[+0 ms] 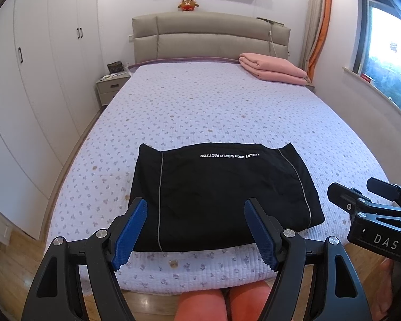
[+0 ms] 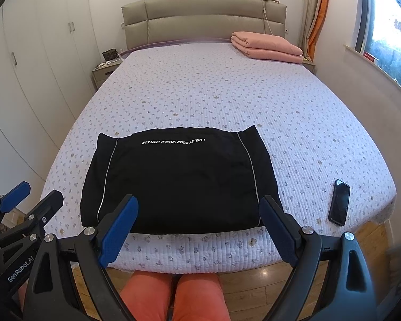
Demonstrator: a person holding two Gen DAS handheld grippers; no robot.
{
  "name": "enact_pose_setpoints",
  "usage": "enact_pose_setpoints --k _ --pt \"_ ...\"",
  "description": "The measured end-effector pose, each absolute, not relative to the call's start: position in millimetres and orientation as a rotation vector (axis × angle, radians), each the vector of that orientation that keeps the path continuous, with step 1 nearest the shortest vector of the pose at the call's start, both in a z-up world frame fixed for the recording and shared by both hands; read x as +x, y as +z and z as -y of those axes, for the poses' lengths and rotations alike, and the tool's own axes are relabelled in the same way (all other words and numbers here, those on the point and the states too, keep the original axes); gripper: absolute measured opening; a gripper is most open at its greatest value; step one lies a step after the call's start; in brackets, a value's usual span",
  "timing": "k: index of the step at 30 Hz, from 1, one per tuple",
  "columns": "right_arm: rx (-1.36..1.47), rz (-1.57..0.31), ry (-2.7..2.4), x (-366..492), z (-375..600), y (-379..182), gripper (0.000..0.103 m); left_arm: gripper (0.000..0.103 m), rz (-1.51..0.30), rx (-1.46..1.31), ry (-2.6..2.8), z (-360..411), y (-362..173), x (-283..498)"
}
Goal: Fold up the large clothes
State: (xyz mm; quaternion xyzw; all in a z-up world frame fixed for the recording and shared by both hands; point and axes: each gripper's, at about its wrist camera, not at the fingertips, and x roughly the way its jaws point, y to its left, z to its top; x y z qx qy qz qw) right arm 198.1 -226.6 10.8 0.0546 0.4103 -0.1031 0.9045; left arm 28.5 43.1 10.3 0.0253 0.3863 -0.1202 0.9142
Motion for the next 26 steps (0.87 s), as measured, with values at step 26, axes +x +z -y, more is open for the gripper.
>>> enact_pose_setpoints --k 26 --pt "0.139 -0.882 -0.208 200.1 231.2 -0.4 0.093 0.077 -0.791 0.044 -0.203 -50.0 1.5 33.4"
